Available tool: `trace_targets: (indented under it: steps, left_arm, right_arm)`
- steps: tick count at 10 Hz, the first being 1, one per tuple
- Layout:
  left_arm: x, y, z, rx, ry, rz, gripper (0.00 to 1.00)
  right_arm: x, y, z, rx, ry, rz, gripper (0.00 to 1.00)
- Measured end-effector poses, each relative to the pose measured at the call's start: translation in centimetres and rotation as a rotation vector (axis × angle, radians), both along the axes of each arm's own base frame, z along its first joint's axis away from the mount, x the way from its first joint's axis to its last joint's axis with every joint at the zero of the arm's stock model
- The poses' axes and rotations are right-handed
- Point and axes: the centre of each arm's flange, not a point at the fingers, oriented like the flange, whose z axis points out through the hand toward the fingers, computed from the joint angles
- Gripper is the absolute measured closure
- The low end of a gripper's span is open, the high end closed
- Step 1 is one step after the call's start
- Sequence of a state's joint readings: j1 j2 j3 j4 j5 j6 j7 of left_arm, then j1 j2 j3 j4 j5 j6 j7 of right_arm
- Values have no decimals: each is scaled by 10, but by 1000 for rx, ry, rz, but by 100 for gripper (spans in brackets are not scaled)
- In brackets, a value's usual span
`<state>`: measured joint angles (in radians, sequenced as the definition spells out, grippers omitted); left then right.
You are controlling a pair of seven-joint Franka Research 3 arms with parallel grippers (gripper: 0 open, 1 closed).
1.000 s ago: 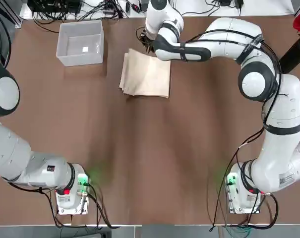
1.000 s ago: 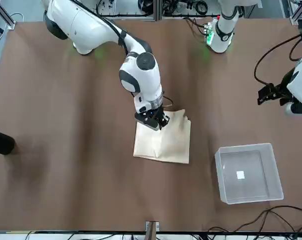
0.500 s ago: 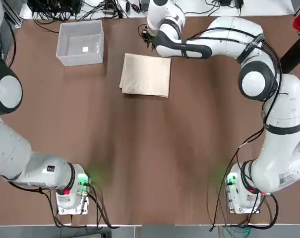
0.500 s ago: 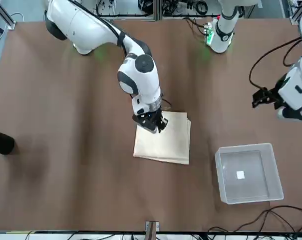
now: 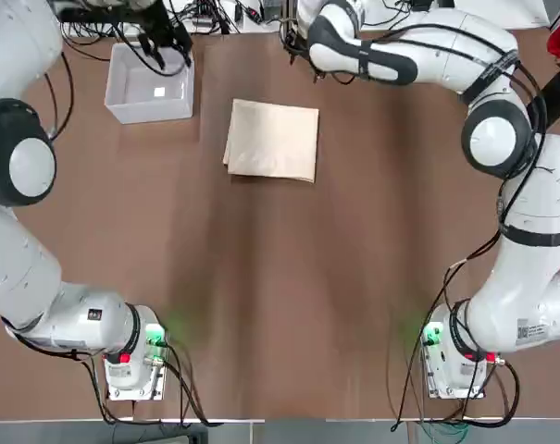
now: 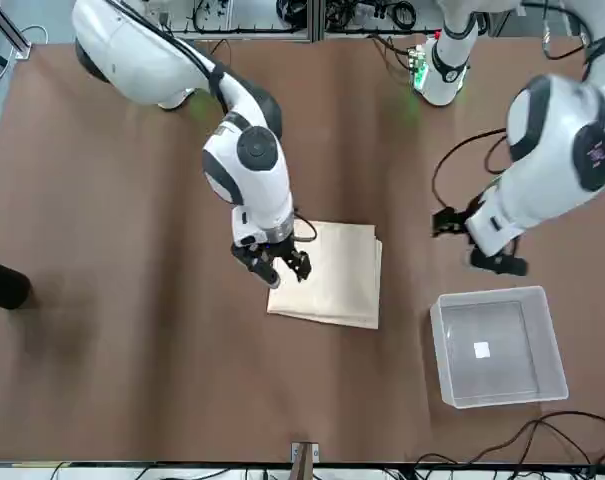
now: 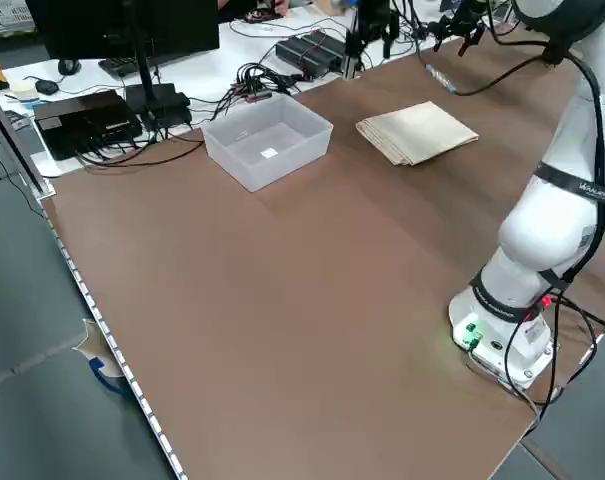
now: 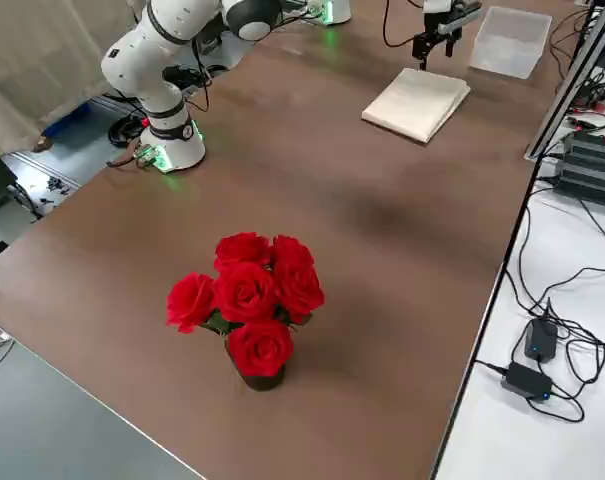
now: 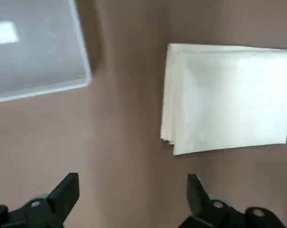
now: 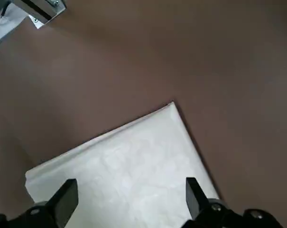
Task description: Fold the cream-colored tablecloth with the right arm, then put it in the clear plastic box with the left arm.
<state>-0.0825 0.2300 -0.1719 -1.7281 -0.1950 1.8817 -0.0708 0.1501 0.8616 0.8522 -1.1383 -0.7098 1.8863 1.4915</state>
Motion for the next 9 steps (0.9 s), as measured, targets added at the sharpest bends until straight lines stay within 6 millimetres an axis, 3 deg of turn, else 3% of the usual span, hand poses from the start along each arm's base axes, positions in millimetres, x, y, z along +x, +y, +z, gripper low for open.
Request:
trace_targets:
  steps: [2, 6, 9]
  left_arm:
    - [4, -12, -46, -71, 4, 48, 0]
    - [13, -48, -166, -124, -41, 87, 0]
    - [17, -68, -228, -162, -111, 123, 0]
  right_arm:
    - [10, -21, 7, -15, 24, 32, 0]
    - [24, -58, 18, -54, 62, 72, 0]
    - [35, -87, 39, -75, 89, 110, 0]
